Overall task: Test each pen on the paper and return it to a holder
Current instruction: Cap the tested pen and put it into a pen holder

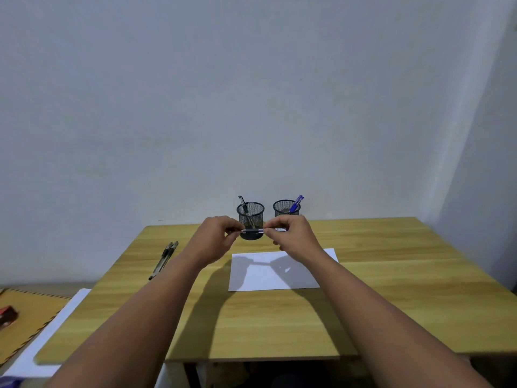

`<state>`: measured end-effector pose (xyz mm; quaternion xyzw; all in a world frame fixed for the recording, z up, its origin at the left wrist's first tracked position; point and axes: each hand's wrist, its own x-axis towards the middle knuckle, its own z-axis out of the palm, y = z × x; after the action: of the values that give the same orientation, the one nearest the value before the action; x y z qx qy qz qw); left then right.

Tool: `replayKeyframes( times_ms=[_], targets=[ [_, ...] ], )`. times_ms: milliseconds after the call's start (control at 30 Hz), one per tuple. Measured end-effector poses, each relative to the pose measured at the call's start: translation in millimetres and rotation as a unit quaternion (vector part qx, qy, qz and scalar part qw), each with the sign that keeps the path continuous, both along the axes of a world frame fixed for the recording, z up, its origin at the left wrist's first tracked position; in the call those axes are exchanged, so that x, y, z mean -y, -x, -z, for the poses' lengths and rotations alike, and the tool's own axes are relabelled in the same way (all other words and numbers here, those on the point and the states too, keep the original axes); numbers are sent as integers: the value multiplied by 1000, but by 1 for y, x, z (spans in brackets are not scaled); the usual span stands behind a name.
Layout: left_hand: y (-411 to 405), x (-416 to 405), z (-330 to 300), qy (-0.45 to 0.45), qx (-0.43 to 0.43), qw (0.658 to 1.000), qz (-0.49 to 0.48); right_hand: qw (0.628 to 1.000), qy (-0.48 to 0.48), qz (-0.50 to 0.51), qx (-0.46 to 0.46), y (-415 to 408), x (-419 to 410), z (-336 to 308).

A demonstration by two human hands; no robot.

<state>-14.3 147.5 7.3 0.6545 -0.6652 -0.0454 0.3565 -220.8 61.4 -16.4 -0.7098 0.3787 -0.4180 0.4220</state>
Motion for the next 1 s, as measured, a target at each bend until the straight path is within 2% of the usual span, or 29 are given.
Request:
replayKeyframes(
  times_ms=[133,300,367,433,500,567,667,800,900,1000],
  targets=[
    [-1,1,-17,-42,-67,997,14,996,-56,-30,61,4,-5,-9],
    [-1,7,-36,-40,-182,981,58,987,-86,-60,119,2,-2,-16],
    [-5,11,-45,-52,-180,980,68,992,-61,-62,89,3,6,-19],
    [-6,17,-51,-42,-182,980,73,998,-14,-69,8,0,13,-24],
    [-3,25,-51,-10,-224,971,79,993,20,-76,-88,-7,20,-29],
    [-1,37,-45,24,-260,963,67,988,46,-59,-136,-14,31,-34],
    [-11,59,-20,41,-236,971,-8,990,72,18,-119,-23,57,-42],
    [-27,93,27,-32,-191,977,-91,988,88,109,-67,-37,100,-44],
    [-31,121,55,-66,-188,974,-110,988,91,116,-48,-58,129,-38],
    [-33,149,70,-91,-189,969,-128,986,94,114,-80,-82,151,-32]
  ],
)
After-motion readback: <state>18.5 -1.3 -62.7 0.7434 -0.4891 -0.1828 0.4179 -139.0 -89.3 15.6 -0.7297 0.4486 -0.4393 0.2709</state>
